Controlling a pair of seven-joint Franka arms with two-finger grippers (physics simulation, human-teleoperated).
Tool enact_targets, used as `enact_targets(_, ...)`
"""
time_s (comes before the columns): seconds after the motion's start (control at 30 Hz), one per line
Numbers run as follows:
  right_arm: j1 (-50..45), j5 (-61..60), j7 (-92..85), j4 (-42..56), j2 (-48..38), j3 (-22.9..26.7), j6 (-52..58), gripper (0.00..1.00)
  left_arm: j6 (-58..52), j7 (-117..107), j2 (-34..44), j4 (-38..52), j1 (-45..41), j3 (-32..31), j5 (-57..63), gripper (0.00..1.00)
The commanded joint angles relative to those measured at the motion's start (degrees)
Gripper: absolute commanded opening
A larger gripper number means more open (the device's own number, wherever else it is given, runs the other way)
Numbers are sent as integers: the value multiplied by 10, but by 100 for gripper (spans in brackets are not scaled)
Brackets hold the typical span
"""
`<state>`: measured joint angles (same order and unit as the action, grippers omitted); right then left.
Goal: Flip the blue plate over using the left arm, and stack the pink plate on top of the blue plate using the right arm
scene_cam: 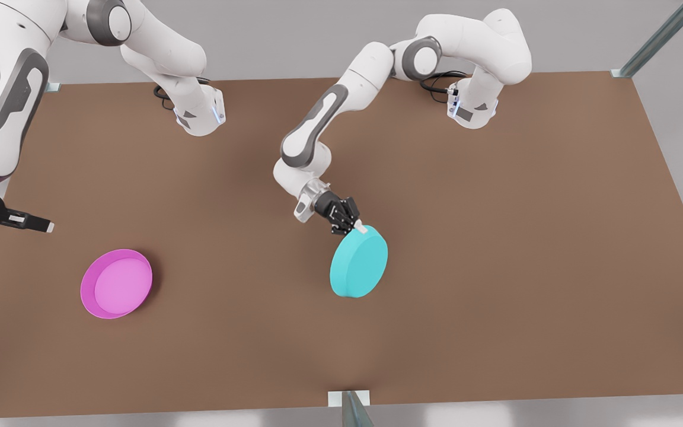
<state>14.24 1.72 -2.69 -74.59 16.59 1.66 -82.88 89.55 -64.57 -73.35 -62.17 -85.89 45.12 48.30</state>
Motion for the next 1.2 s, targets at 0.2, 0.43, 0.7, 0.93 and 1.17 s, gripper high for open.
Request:
enact_targets(0.2,0,0,-1,1,-1,0,3,100,-18,-394,-36,-27,2,-21,69,21)
enact_targets(0.43,0,0,-2,1,-1,0,3,100,-18,-414,-58,-26,4,-21,70,21)
enact_targets(0.7,0,0,-2,1,-1,0,3,100,-43,-410,-41,-18,3,-84,45,100)
enact_targets(0.93,-2,-3,-2,11,-2,-3,4,100,-19,-20,66,32,10,-134,-420,100)
enact_targets(1.17,-7,-60,-206,23,84,-60,-4,100,-285,326,355,33,303,-109,-710,100)
